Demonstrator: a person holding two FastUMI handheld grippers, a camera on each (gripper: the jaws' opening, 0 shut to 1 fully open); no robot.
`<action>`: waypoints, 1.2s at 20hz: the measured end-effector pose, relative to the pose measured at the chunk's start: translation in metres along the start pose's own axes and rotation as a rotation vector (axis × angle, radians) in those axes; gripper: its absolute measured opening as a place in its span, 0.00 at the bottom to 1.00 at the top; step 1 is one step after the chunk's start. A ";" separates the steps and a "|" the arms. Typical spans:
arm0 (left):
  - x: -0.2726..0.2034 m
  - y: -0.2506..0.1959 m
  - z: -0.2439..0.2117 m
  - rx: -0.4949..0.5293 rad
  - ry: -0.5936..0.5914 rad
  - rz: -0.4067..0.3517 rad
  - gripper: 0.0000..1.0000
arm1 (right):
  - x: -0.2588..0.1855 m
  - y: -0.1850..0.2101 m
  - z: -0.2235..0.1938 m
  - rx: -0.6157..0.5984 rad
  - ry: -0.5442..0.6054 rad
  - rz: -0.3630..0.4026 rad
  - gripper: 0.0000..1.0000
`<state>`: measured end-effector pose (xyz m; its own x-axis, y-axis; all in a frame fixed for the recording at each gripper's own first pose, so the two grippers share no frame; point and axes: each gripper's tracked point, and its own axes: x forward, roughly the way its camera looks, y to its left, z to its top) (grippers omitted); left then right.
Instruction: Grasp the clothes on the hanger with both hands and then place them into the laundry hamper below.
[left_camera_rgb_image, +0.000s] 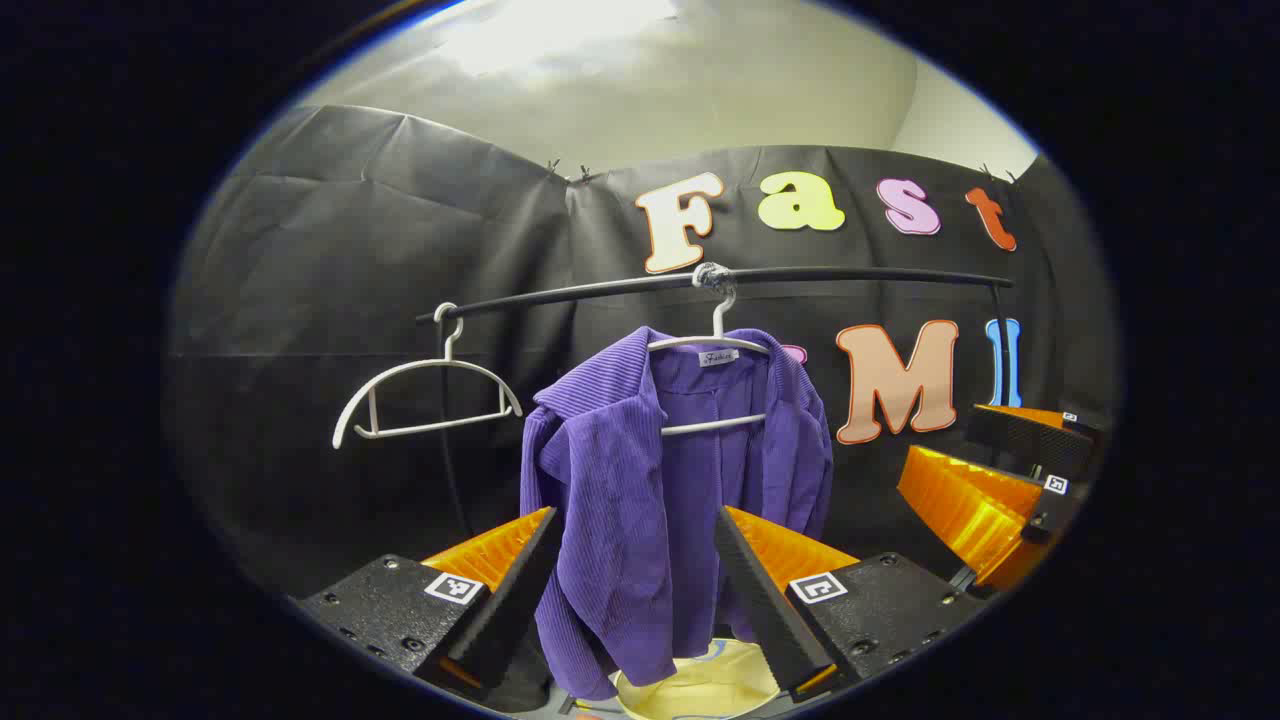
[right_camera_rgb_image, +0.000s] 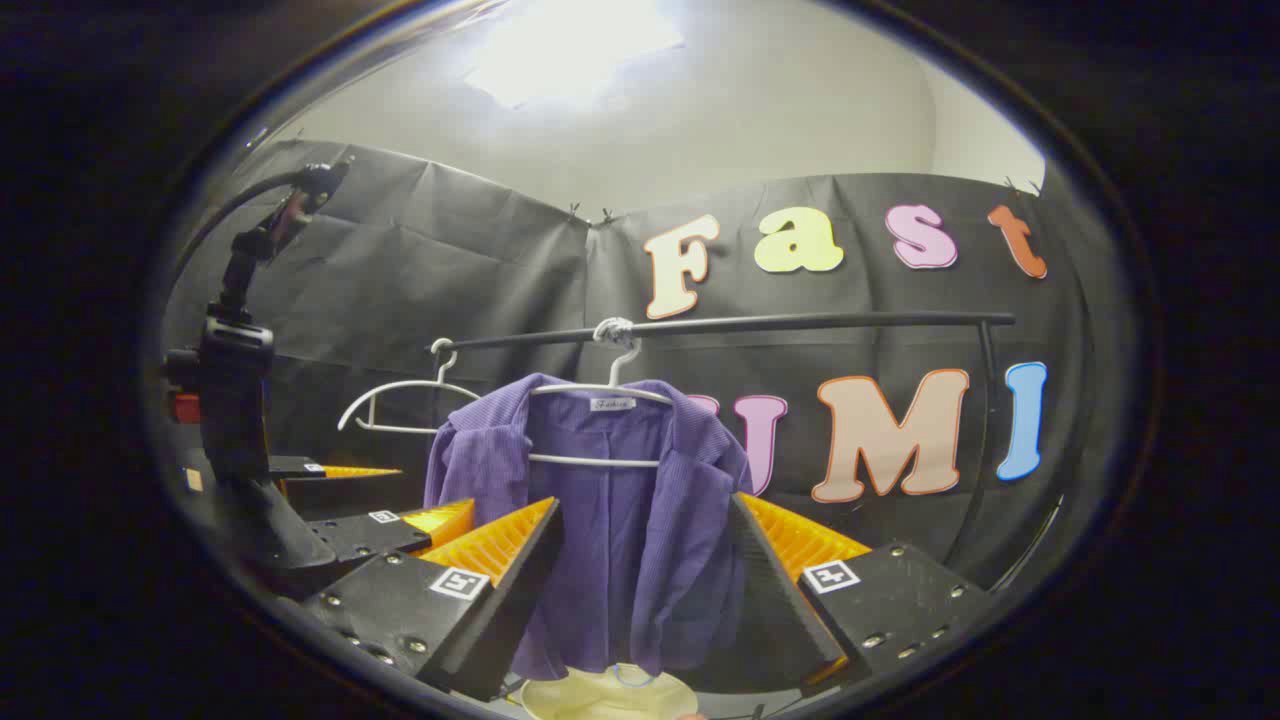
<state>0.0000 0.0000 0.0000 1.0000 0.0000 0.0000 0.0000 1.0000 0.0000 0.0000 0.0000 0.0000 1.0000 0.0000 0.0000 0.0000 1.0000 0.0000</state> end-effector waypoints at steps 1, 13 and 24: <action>0.001 0.000 -0.001 -0.001 0.001 -0.008 0.92 | -0.001 0.002 -0.001 0.001 0.004 -0.006 0.94; 0.006 0.006 -0.013 0.001 0.038 0.004 0.92 | -0.004 -0.006 -0.004 -0.018 0.018 -0.043 0.98; 0.042 0.009 -0.048 0.034 0.090 0.118 0.92 | -0.003 -0.032 -0.008 -0.035 0.038 -0.080 1.00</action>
<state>0.0420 0.0085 -0.0483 0.9890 0.1189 -0.0874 -0.1159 0.9925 0.0394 -0.0027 -0.0322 -0.0082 0.9961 -0.0804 -0.0368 0.0791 0.9962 -0.0364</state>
